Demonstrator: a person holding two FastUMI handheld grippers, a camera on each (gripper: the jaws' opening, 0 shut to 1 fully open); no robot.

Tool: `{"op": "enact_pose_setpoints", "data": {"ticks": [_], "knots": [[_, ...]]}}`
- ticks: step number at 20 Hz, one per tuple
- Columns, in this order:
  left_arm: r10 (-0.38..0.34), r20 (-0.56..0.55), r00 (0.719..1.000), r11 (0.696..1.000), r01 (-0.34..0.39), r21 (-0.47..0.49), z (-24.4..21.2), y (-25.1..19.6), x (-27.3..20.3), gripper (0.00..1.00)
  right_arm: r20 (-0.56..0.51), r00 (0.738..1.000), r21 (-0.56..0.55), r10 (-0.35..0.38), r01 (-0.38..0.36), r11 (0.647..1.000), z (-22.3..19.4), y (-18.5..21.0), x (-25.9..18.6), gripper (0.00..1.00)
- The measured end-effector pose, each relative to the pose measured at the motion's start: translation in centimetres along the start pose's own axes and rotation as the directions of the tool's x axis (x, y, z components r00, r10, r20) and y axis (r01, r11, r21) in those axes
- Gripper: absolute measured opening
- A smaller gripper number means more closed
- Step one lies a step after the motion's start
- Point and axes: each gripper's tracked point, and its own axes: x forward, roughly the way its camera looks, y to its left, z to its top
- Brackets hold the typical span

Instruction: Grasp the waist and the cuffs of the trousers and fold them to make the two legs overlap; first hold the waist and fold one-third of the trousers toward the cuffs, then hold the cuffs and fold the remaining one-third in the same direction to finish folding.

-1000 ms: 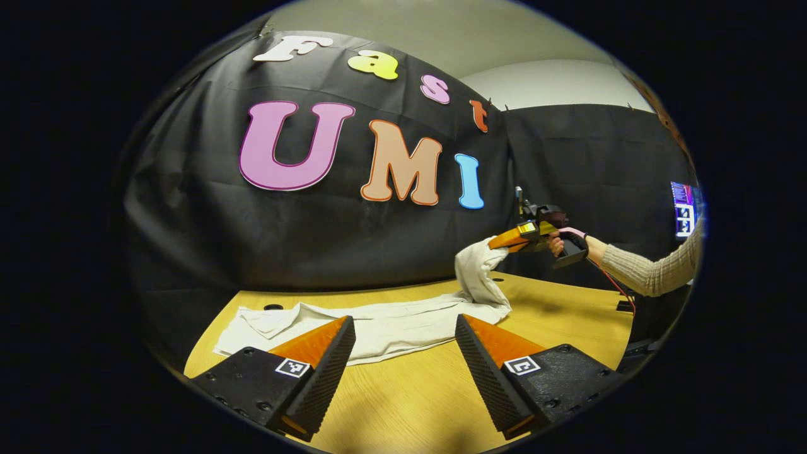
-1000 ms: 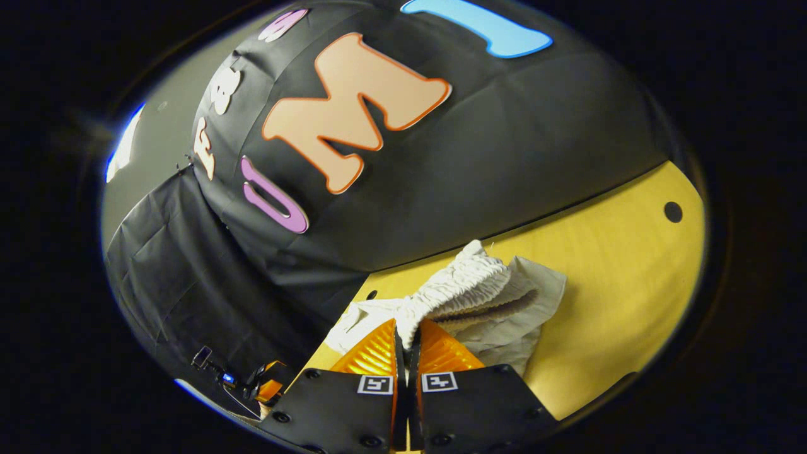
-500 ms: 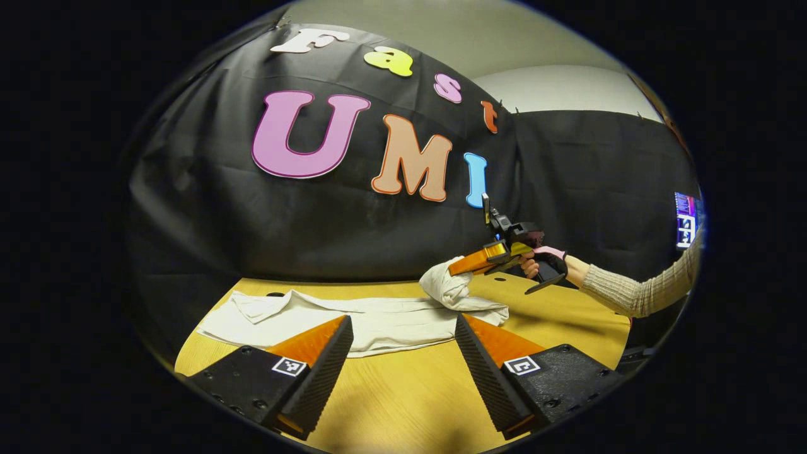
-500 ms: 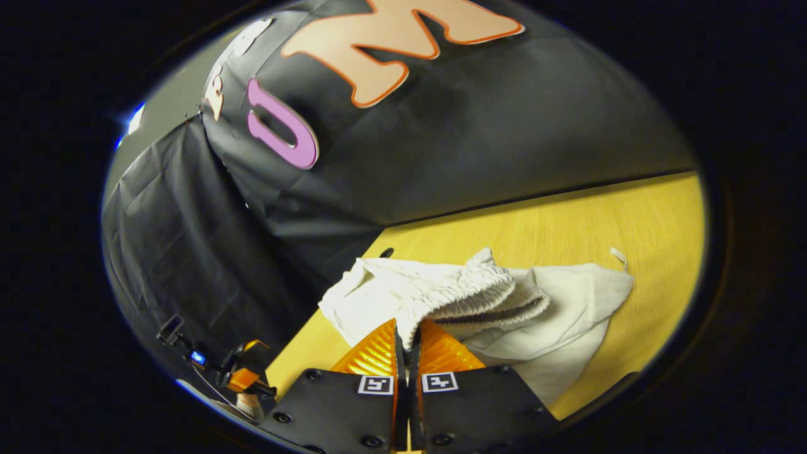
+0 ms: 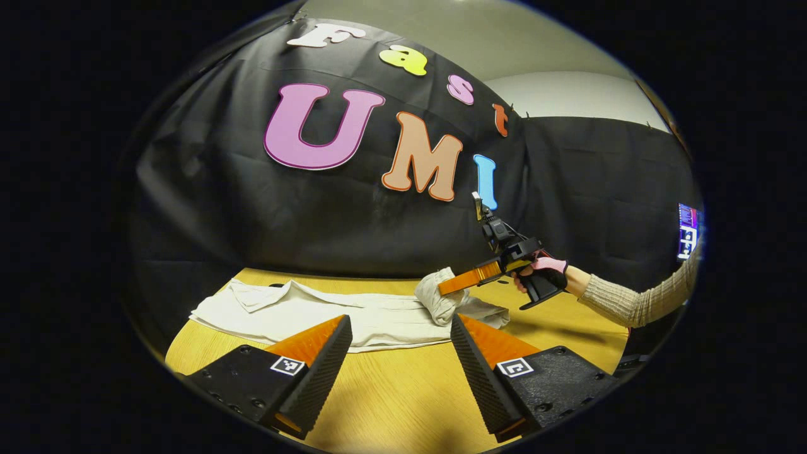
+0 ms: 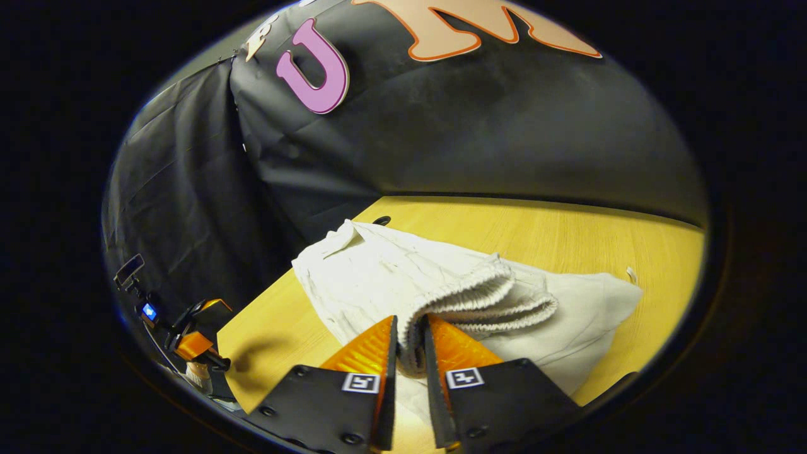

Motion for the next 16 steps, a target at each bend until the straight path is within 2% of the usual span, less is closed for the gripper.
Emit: {"op": "enact_pose_setpoints", "data": {"ticks": [1, 2, 3, 5, 10, 13, 14, 15, 16], "knots": [[0.0, 0.001, 1.0, 1.0, 0.0, -0.002, 0.0, -0.1, 0.0, 0.94, 0.007, 1.0, -0.027, 0.004, -0.004, 1.0, 0.0, 0.3, 0.0, 0.39], [0.002, 0.003, 1.0, 1.0, -0.002, -0.003, 0.1, 0.0, 0.0, 0.94, 0.012, 1.0, -0.063, -0.002, 0.003, 0.998, -0.3, 0.5, 0.8, 0.53], [0.008, 0.006, 1.0, 1.0, -0.008, -0.005, 0.2, 0.1, 0.0, 0.94, 0.016, 1.0, -0.097, -0.004, 0.006, 0.995, -0.6, 0.8, 1.1, 0.61], [0.029, 0.007, 1.0, 0.999, -0.029, -0.018, 0.3, 0.8, 0.2, 0.94, 0.02, 1.0, -0.142, 0.0, 0.003, 0.99, -1.1, 1.3, 0.8, 0.98], [0.16, -0.017, 0.987, 0.987, -0.16, -0.027, 0.4, 5.0, 0.0, 0.94, 0.055, 0.997, -0.254, -0.048, 0.061, 0.965, -1.4, 1.6, -0.4, 0.97], [0.259, -0.058, 0.964, 0.966, -0.26, 0.004, 0.4, 8.8, -0.1, 0.94, 0.092, 0.995, -0.256, -0.043, 0.066, 0.965, -1.1, 2.2, -2.4, 0.97], [0.291, -0.074, 0.954, 0.957, -0.291, 0.021, 0.3, 10.2, -0.2, 0.94, 0.108, 0.993, -0.252, -0.043, 0.069, 0.965, -0.9, 2.2, -3.1, 0.92], [0.32, -0.085, 0.944, 0.948, -0.318, 0.032, 0.3, 11.5, -0.2, 0.94, 0.124, 0.991, -0.249, -0.042, 0.072, 0.966, -0.7, 2.4, -4.0, 0.97], [0.342, -0.105, 0.934, 0.94, -0.34, 0.04, 0.3, 12.8, -0.1, 0.94, 0.142, 0.989, -0.249, -0.043, 0.078, 0.965, -0.5, 2.5, -5.0, 0.97]]}}
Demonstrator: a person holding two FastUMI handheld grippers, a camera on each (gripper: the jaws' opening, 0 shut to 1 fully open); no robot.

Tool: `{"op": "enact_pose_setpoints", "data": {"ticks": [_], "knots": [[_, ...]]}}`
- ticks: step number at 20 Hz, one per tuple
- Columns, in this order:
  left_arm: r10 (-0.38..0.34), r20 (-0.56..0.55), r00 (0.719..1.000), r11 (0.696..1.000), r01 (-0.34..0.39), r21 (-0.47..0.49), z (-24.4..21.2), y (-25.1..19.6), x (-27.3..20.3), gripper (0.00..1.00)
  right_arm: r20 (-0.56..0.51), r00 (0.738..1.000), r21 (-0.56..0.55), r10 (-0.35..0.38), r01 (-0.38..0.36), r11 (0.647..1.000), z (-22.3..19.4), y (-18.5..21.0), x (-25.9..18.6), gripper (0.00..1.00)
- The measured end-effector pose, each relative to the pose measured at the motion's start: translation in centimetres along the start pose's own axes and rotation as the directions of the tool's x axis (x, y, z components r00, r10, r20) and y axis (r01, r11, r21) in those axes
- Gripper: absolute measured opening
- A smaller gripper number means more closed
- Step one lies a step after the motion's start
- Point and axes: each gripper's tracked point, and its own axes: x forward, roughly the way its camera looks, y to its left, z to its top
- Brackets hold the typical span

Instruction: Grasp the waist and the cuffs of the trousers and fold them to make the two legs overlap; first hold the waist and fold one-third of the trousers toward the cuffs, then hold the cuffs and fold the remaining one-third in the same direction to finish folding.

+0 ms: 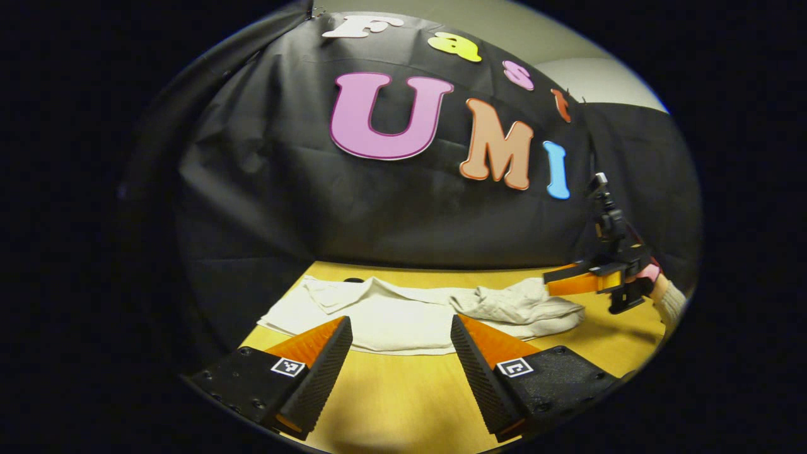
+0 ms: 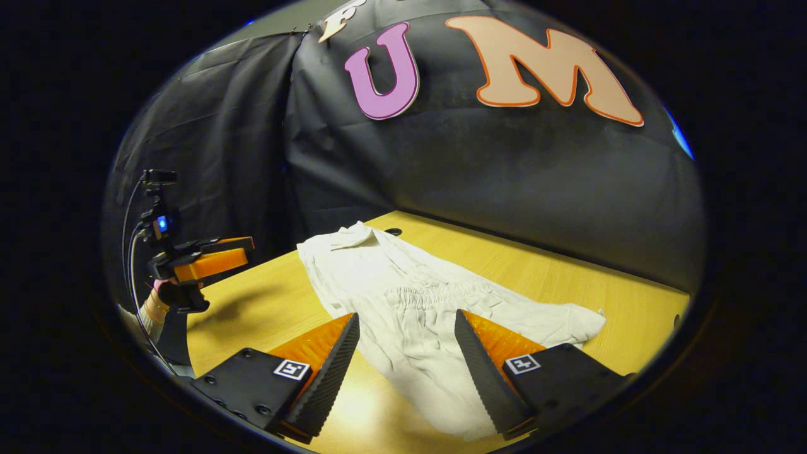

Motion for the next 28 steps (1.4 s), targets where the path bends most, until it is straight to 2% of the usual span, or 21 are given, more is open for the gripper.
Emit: {"op": "enact_pose_setpoints", "data": {"ticks": [4, 7, 12, 14, 16, 18, 22, 23, 24, 25, 28], "knots": [[0.075, -0.093, 0.993, 0.997, -0.075, 0.009, -0.2, 4.7, 3.0, 0.93, 0.064, 0.997, -0.016, -0.052, 0.053, 0.998, 1.0, -0.2, -4.8, 0.97], [0.124, -0.182, 0.975, 0.992, -0.116, 0.058, -1.4, 8.2, 5.8, 0.94, 0.113, 0.989, -0.029, -0.095, 0.098, 0.995, 1.7, -0.6, -8.6, 0.97], [0.164, -0.337, 0.927, 0.984, -0.131, 0.117, -5.4, 10.9, 8.5, 0.94, 0.176, 0.967, -0.024, -0.182, 0.189, 0.982, 1.9, -1.8, -15.0, 0.96], [0.173, -0.41, 0.895, 0.981, -0.12, 0.15, -6.9, 11.3, 8.4, 0.94, 0.183, 0.953, -0.013, -0.24, 0.247, 0.969, 1.1, -3.0, -17.5, 0.94], [0.188, -0.458, 0.869, 0.976, -0.113, 0.188, -7.7, 11.9, 8.6, 0.94, 0.195, 0.935, 0.016, -0.295, 0.298, 0.955, 0.5, -4.2, -19.7, 0.97], [0.186, -0.485, 0.854, 0.974, -0.097, 0.203, -8.1, 12.1, 8.8, 0.9, 0.203, 0.918, 0.056, -0.341, 0.337, 0.94, -0.2, -5.1, -21.6, 0.97], [0.15, -0.556, 0.818, 0.984, -0.068, 0.166, -8.8, 12.0, 8.2, 0.91, 0.218, 0.876, 0.108, -0.43, 0.417, 0.903, -1.3, -7.2, -24.9, 0.97], [0.138, -0.54, 0.831, 0.986, -0.066, 0.151, -8.4, 11.9, 8.6, 0.91, 0.221, 0.866, 0.115, -0.448, 0.433, 0.894, -1.4, -7.5, -25.6, 0.97], [0.128, -0.561, 0.818, 0.989, -0.06, 0.137, -9.0, 11.9, 8.5, 0.88, 0.224, 0.857, 0.118, -0.463, 0.448, 0.886, -1.5, -7.8, -26.4, 0.97], [0.114, -0.551, 0.827, 0.992, -0.06, 0.114, -8.6, 11.8, 8.5, 0.88, 0.228, 0.848, 0.117, -0.479, 0.464, 0.878, -1.5, -8.0, -27.1, 0.97], [0.092, -0.559, 0.824, 0.995, -0.051, 0.088, -9.0, 11.6, 8.6, 0.88, 0.256, 0.82, 0.114, -0.512, 0.5, 0.858, -1.0, -8.2, -28.8, 0.97]]}}
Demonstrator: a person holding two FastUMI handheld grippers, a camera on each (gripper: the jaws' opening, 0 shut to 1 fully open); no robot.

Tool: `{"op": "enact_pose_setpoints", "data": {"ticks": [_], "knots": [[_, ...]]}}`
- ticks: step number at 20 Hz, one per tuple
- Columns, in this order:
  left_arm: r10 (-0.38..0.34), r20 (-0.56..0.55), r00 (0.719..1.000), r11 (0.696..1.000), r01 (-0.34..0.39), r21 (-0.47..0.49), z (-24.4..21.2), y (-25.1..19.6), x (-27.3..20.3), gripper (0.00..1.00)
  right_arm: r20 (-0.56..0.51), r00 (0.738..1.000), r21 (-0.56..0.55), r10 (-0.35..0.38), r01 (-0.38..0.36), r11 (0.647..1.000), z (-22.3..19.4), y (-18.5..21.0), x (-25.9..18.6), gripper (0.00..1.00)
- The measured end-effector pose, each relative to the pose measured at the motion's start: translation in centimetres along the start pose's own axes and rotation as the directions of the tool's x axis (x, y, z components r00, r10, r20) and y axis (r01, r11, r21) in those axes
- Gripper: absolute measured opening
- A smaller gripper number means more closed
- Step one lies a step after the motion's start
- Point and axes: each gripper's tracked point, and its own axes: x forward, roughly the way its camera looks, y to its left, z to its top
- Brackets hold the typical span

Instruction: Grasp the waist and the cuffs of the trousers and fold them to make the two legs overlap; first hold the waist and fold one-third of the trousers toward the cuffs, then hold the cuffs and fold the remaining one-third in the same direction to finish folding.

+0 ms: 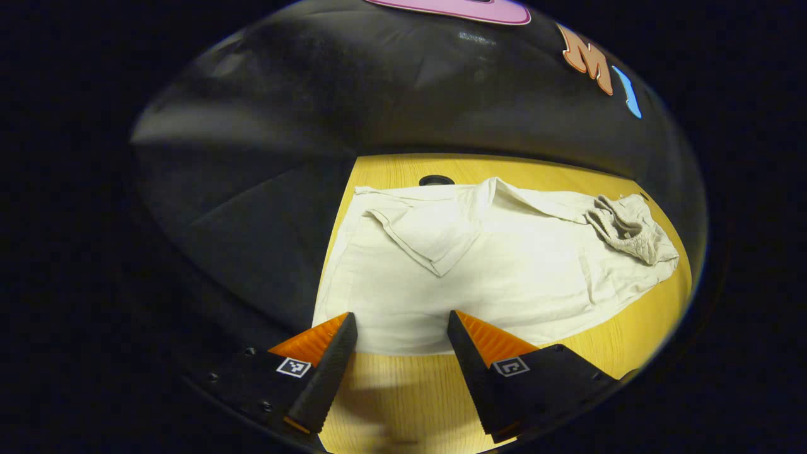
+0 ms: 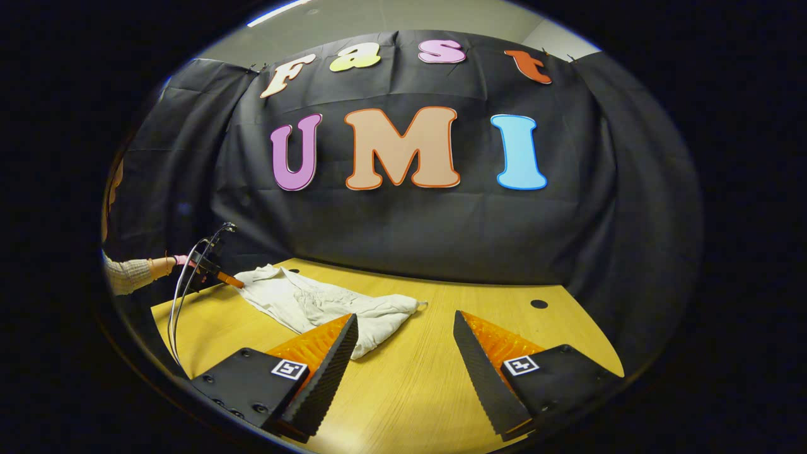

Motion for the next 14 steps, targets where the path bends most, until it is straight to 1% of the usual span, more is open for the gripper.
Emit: {"op": "enact_pose_setpoints", "data": {"ticks": [2, 4, 6, 7, 8, 9, 10, 11, 12, 14], "knots": [[-0.014, -0.013, 1.0, 1.0, 0.014, 0.014, -0.1, -0.2, 0.1, 0.87, 0.026, 1.0, 0.008, -0.003, 0.002, 1.0, 0.4, 0.0, -0.6, 0.96], [-0.021, -0.023, 1.0, 1.0, 0.021, 0.019, -0.2, -0.5, 0.2, 0.83, 0.03, 1.0, 0.029, 0.002, -0.003, 1.0, 0.2, 0.3, -0.7, 0.97], [-0.038, -0.022, 0.999, 0.999, 0.038, 0.007, -0.1, -1.5, 0.4, 0.75, 0.029, 1.0, 0.043, 0.004, -0.005, 0.999, -0.1, 0.3, -0.8, 0.97], [-0.045, -0.022, 0.999, 0.999, 0.045, -0.003, -0.1, -2.0, 0.4, 0.57, 0.027, 1.0, 0.044, 0.001, -0.002, 0.999, -0.3, 0.1, -0.9, 0.97], [-0.055, -0.017, 0.998, 0.998, 0.055, -0.009, 0.1, -2.3, 0.6, 0.47, 0.025, 1.0, 0.044, -0.003, 0.002, 0.999, -0.4, -0.1, -1.0, 0.97], [-0.07, -0.012, 0.997, 0.997, 0.07, -0.018, 0.2, -2.7, 0.6, 0.3, 0.023, 1.0, 0.044, -0.006, 0.005, 0.999, -0.5, -0.2, -1.0, 0.97], [-0.074, -0.004, 0.997, 0.997, 0.074, -0.031, 0.4, -3.0, 0.7, 0.2, 0.021, 1.0, 0.042, -0.008, 0.007, 0.999, -0.6, -0.2, -1.1, 0.97], [-0.067, -0.008, 0.998, 0.997, 0.067, -0.038, 0.4, -2.9, 0.7, 0.02, 0.02, 1.0, 0.039, -0.009, 0.008, 0.999, -0.7, -0.3, -1.3, 0.97], [-0.06, -0.003, 0.998, 0.997, 0.06, -0.045, 0.4, -2.9, 0.7, 0.0, 0.018, 1.0, 0.036, -0.011, 0.011, 0.999, -0.8, -0.3, -1.5, 0.97], [-0.052, 0.016, 0.999, 0.996, 0.053, -0.07, 0.5, -2.9, 0.7, 0.0, 0.017, 1.0, 0.029, -0.013, 0.013, 1.0, -0.9, -0.4, -1.7, 0.97]]}}
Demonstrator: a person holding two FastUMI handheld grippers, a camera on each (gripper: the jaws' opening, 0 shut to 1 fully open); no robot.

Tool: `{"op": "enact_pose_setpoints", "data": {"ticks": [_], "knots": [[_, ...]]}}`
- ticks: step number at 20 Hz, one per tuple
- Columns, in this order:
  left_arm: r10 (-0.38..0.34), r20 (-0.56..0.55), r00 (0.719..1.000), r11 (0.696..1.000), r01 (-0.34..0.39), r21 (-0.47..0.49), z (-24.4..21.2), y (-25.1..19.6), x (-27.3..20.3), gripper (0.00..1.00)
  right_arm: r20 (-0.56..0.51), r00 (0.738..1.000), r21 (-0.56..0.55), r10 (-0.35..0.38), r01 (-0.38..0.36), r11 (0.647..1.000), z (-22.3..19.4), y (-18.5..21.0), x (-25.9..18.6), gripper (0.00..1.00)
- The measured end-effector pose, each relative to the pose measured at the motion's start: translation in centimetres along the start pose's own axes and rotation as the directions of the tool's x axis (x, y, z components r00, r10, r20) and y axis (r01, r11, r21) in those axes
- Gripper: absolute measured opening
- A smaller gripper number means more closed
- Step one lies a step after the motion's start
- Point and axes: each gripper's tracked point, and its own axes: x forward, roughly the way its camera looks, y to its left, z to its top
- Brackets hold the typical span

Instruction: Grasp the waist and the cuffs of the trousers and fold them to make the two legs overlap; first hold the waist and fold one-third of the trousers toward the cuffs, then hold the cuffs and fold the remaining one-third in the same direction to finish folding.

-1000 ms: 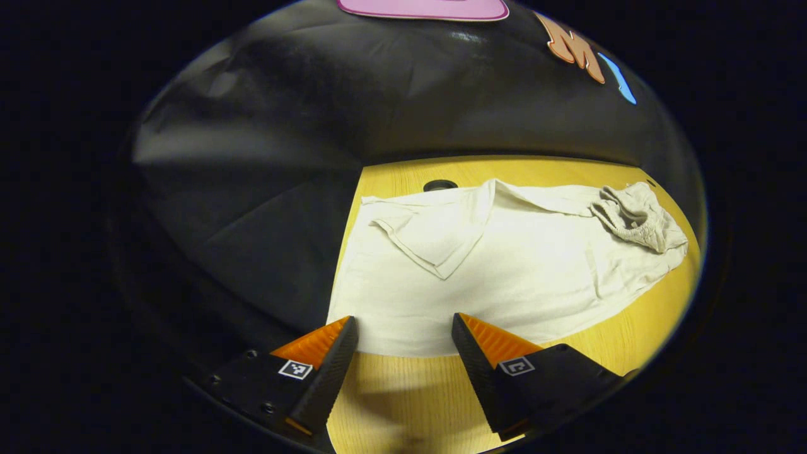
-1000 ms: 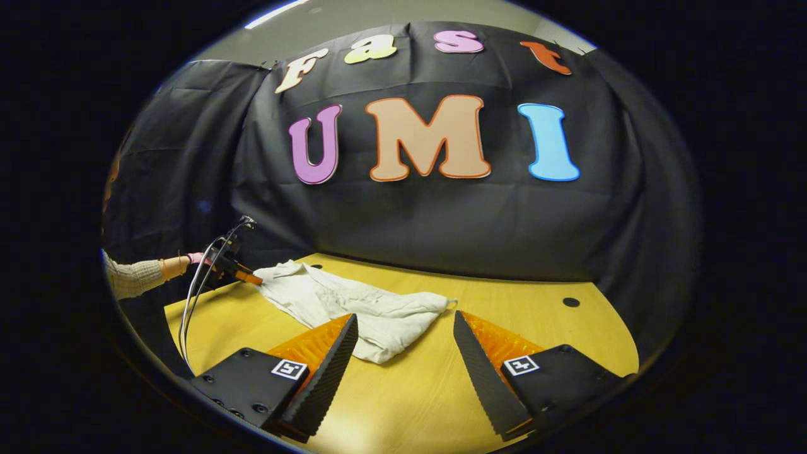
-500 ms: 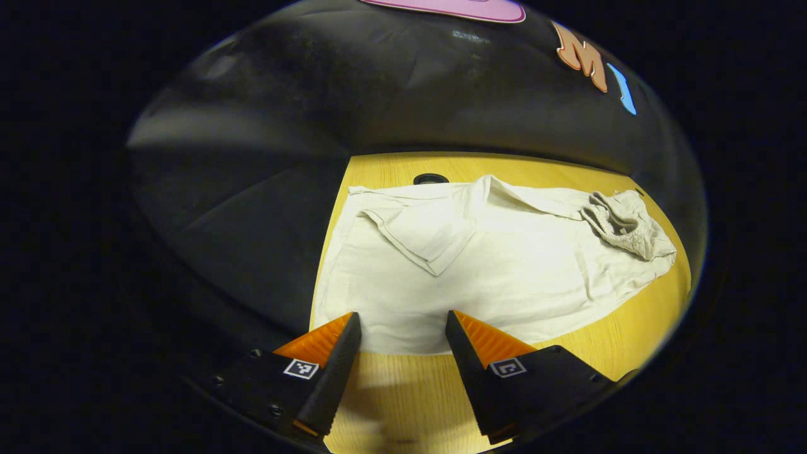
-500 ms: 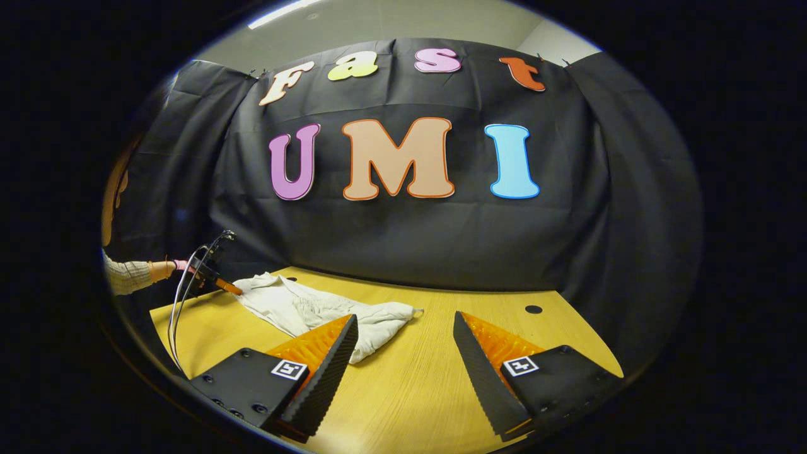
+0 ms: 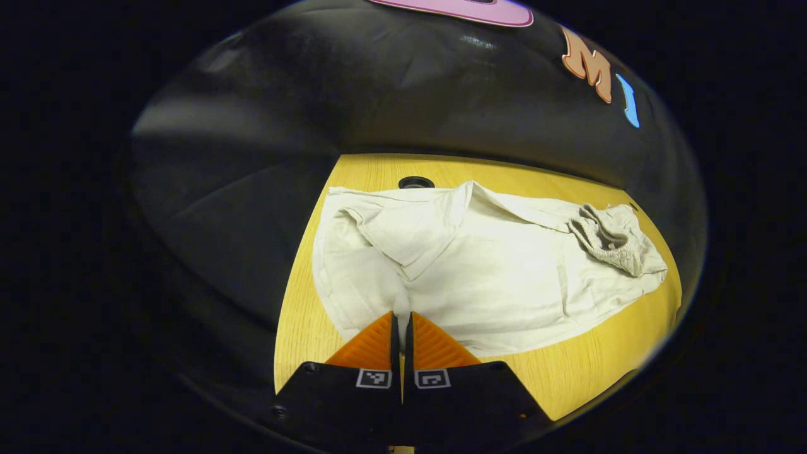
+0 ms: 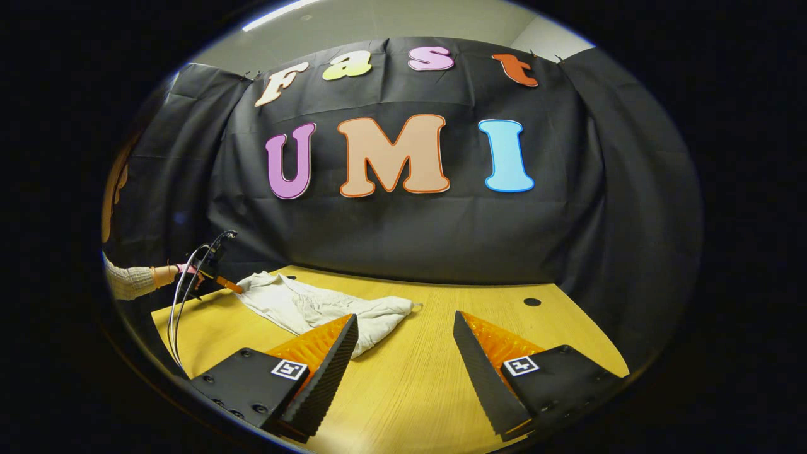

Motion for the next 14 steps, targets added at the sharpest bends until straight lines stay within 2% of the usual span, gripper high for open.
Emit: {"op": "enact_pose_setpoints", "data": {"ticks": [4, 8, 9, 12, 14], "knots": [[-0.011, 0.092, 0.996, 0.995, 0.02, -0.101, 0.9, -0.4, -0.2, 0.0, -0.011, 1.0, -0.007, 0.008, -0.008, 1.0, -0.5, 0.1, -0.2, 0.97], [-0.065, 0.23, 0.971, 0.973, 0.113, -0.203, 4.4, -2.5, -1.5, 0.0, -0.031, 0.999, -0.004, 0.019, -0.02, 1.0, -1.2, 0.4, 0.0, 0.97], [-0.085, 0.243, 0.966, 0.968, 0.138, -0.21, 5.0, -3.1, -1.9, 0.0, -0.032, 0.999, -0.004, 0.024, -0.024, 1.0, -1.4, 0.6, 0.0, 0.97], [-0.08, 0.249, 0.965, 0.968, 0.135, -0.211, 5.5, -3.4, -2.2, 0.0, -0.04, 0.999, -0.008, 0.032, -0.033, 0.999, -2.1, 0.9, 0.0, 0.97], [-0.117, 0.284, 0.952, 0.954, 0.187, -0.235, 6.8, -5.2, -2.5, 0.0, -0.045, 0.998, -0.007, 0.036, -0.036, 0.999, -2.3, 1.0, -0.1, 0.97]]}}
